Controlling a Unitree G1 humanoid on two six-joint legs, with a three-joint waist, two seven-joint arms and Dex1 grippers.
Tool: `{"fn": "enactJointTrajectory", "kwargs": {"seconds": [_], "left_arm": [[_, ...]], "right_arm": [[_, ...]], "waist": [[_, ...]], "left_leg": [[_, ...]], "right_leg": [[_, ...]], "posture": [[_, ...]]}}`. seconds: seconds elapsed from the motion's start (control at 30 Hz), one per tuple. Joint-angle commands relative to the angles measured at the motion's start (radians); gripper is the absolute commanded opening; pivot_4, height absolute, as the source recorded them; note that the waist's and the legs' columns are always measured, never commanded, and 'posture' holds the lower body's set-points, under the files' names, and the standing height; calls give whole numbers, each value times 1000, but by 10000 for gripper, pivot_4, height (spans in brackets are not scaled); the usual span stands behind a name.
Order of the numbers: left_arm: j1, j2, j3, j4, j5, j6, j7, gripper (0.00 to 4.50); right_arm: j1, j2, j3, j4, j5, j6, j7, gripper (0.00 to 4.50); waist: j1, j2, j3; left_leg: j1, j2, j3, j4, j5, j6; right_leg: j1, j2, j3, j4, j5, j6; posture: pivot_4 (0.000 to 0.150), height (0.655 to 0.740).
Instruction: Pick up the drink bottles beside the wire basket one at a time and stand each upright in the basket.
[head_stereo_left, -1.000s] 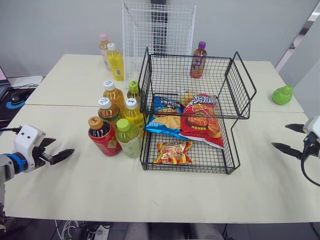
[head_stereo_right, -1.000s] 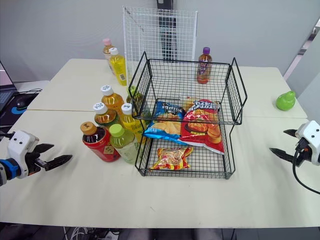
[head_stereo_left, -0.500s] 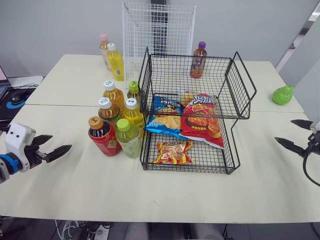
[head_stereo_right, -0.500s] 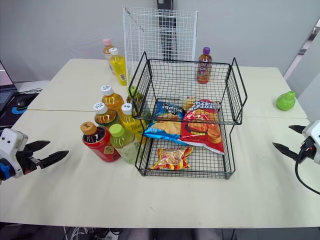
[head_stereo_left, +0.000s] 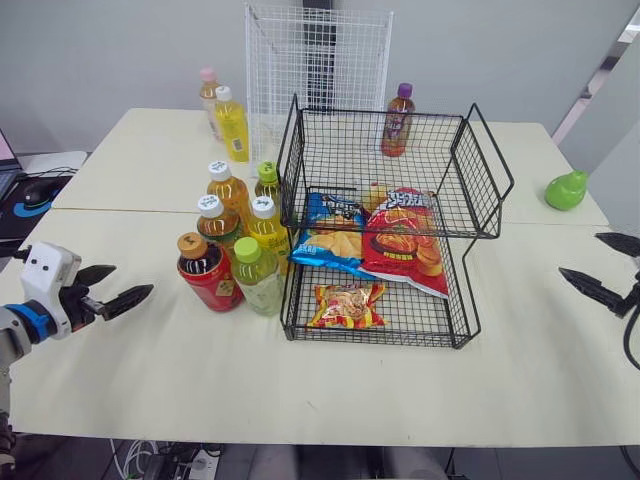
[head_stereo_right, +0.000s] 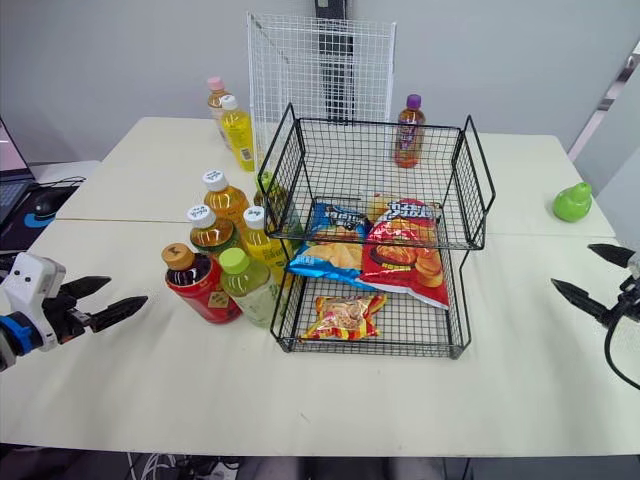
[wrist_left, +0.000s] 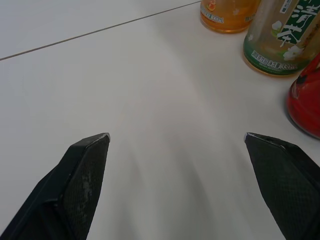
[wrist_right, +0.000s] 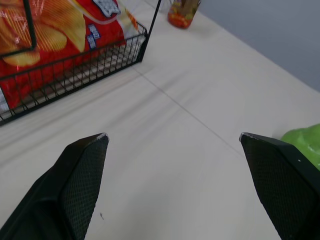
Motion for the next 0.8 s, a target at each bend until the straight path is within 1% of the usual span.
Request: {"fn": "enactJointTrajectory", "kwargs": {"seconds": [0.03,0.1,0.17,0.27,0.37,0.5,0.57,0.67,0.73,0.8], "left_arm": [[1,1,15,-42,-17,13,1,44750],[11,-6,27,-60,-26,29,10,44750],[36,-13,43,-91,-36,47,16,44750],[81,-21,80,-148,-61,82,28,44750],[145,-29,133,-251,-101,131,41,44750],[278,-51,254,-455,-172,222,63,44750],[368,-63,333,-578,-219,286,55,44750],[489,-65,456,-741,-309,397,36,44750],[522,-69,530,-826,-391,475,56,44750],[527,-88,579,-918,-483,535,106,44750]], "right_arm": [[14,-73,-181,-239,145,159,0,45000],[-7,-112,-221,-322,217,254,-2,45000],[-78,-172,-217,-369,300,330,-13,45000],[-239,-233,-121,-395,397,390,-36,45000],[-392,-232,29,-415,478,430,-17,45000],[-610,-156,249,-418,545,481,48,45000],[-677,-113,339,-405,529,485,109,45000],[-732,-52,437,-385,491,479,190,45000],[-749,-12,478,-376,474,476,221,45000],[-766,39,503,-366,456,469,219,45000]], "waist": [[0,1,0],[-3,1,0],[-7,0,-1],[-12,0,-1],[-10,-2,-2],[-9,-3,-2],[-9,-3,-2],[-8,-4,-2],[0,-4,-2],[5,-4,-2]], "left_leg": [[0,0,0,0,0,0],[0,0,0,0,0,0],[1,1,0,0,0,0],[1,2,1,0,0,0],[1,3,0,0,0,0],[0,4,0,0,0,0],[0,3,0,0,0,0],[0,3,0,0,-1,1],[0,3,-1,0,-1,1],[0,3,-2,0,-1,2]], "right_leg": [[0,0,0,0,0,0],[0,0,0,0,0,0],[0,0,0,0,0,0],[0,-3,0,0,0,0],[0,-4,-1,0,-1,-2],[-1,-8,-1,0,-1,-2],[-1,-9,-1,-1,-1,-2],[-1,-10,-1,-1,-1,-2],[-1,-10,-3,-1,-2,-3],[-1,-10,-3,0,-2,-3]], "posture": [[1500,7360],[1500,7360],[1500,7360],[1500,7360],[1500,7360],[1500,7360],[1500,7360],[1500,7360],[1500,7360],[1500,7360]]}}
